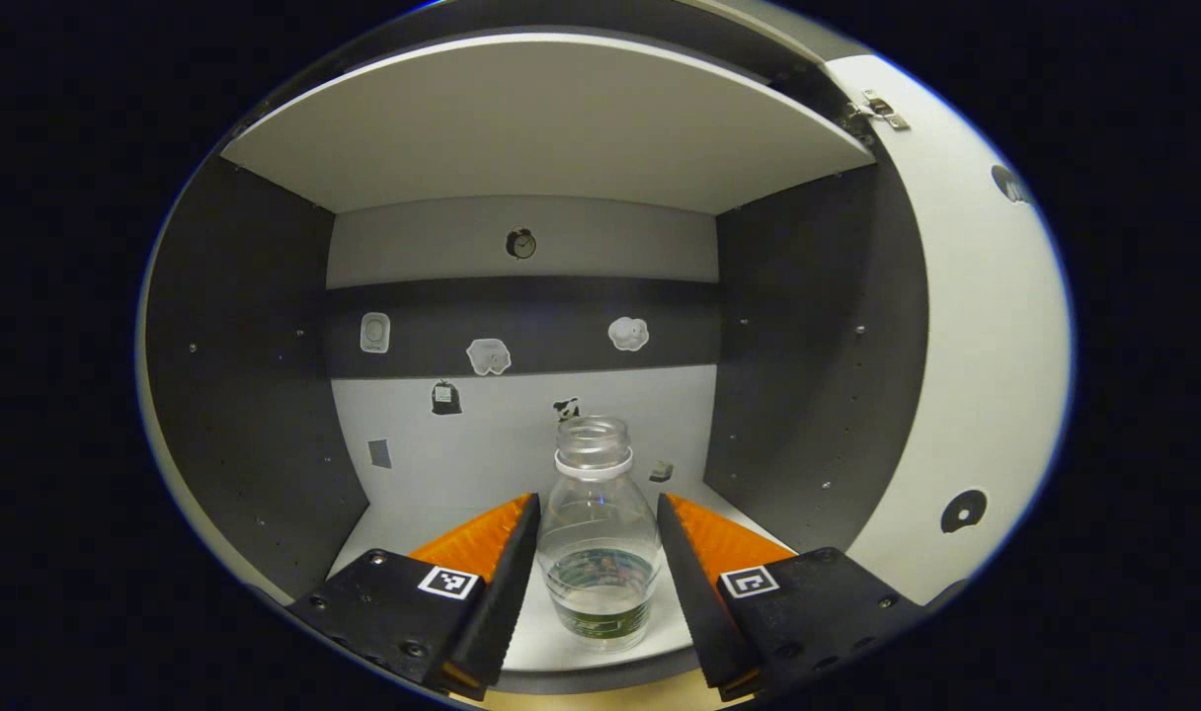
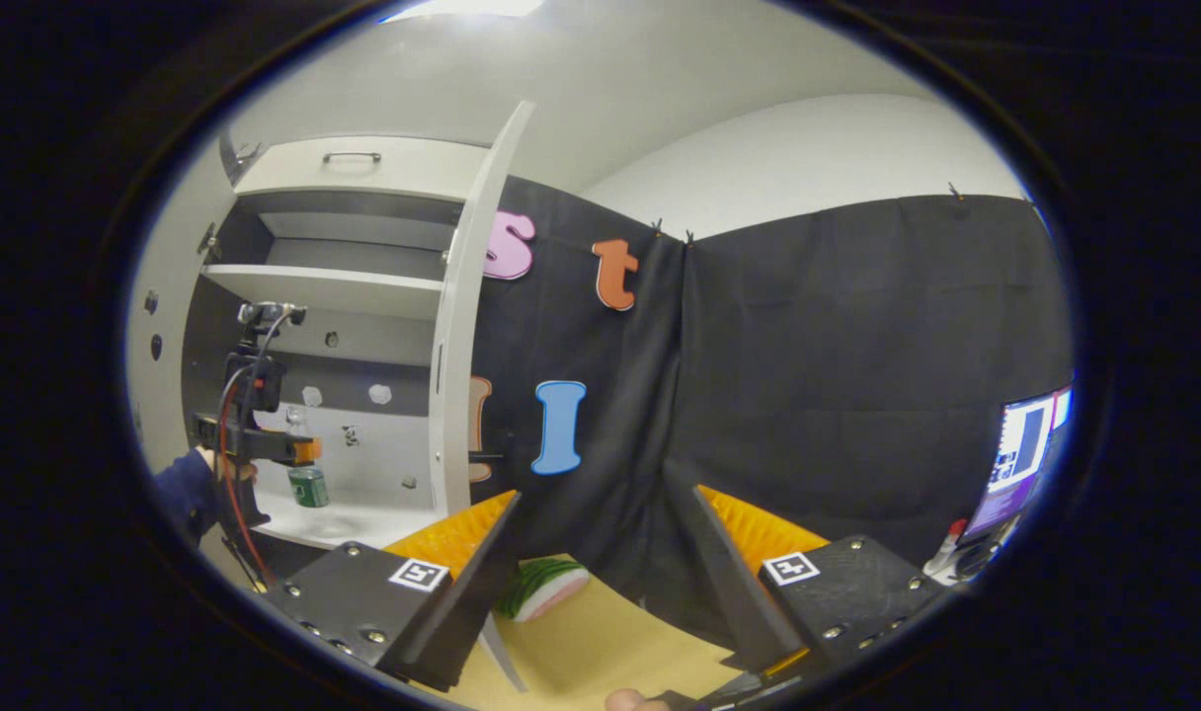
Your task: Grasp the bottle in the cabinet with the left hand and place it on the coaster, then close the right door with the right hand and the left door with the left hand.
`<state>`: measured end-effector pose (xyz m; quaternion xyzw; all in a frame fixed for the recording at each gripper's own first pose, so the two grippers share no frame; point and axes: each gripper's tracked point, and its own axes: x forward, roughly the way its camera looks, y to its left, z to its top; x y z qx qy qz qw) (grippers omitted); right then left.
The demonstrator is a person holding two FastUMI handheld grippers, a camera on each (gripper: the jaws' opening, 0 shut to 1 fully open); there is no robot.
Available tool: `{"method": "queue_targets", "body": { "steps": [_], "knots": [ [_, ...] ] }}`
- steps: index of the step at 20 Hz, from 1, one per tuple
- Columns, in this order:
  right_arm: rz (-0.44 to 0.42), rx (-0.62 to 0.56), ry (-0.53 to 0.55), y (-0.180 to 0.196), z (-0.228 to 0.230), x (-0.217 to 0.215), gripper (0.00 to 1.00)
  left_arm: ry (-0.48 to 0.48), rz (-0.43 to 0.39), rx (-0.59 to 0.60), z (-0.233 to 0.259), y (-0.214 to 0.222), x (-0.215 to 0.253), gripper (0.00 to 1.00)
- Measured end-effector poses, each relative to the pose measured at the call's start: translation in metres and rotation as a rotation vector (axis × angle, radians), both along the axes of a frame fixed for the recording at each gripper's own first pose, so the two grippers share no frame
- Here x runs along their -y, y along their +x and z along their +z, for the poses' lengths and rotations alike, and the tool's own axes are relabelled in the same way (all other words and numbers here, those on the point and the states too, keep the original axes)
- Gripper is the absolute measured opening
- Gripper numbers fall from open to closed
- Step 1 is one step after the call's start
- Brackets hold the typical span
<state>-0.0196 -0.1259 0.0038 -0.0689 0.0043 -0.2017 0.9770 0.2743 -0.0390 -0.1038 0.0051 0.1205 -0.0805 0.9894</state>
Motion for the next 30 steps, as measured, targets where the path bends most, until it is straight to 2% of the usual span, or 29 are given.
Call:
{"method": "queue_targets", "body": {
  "steps": [7, 12, 14, 15, 16, 22, 30],
  "knots": [
    [0.072, 0.006, 0.011, -0.003, 0.003, -0.003, 1.00, -0.052, -0.072, 0.018, 0.024, -0.066, 0.003, 0.74],
    [0.126, 0.004, 0.019, -0.013, 0.003, -0.010, 0.97, -0.013, -0.081, 0.025, 0.014, -0.115, -0.011, 0.74],
    [0.148, 0.001, 0.019, -0.017, 0.003, -0.013, 1.00, -0.017, -0.078, 0.004, -0.003, -0.135, -0.017, 0.74],
    [0.160, -0.001, 0.018, -0.021, 0.002, -0.017, 0.97, -0.028, -0.074, -0.007, -0.012, -0.143, -0.019, 0.74],
    [0.170, -0.004, 0.019, -0.023, 0.002, -0.019, 1.00, -0.041, -0.066, -0.017, -0.021, -0.151, -0.024, 0.74],
    [0.220, -0.027, 0.030, -0.024, -0.003, -0.029, 1.00, -0.075, -0.003, -0.097, -0.093, -0.186, -0.051, 0.74],
    [0.217, -0.024, 0.023, -0.024, 0.002, -0.023, 1.00, -0.066, -0.027, -0.193, -0.194, -0.218, -0.047, 0.75]
  ]
}}
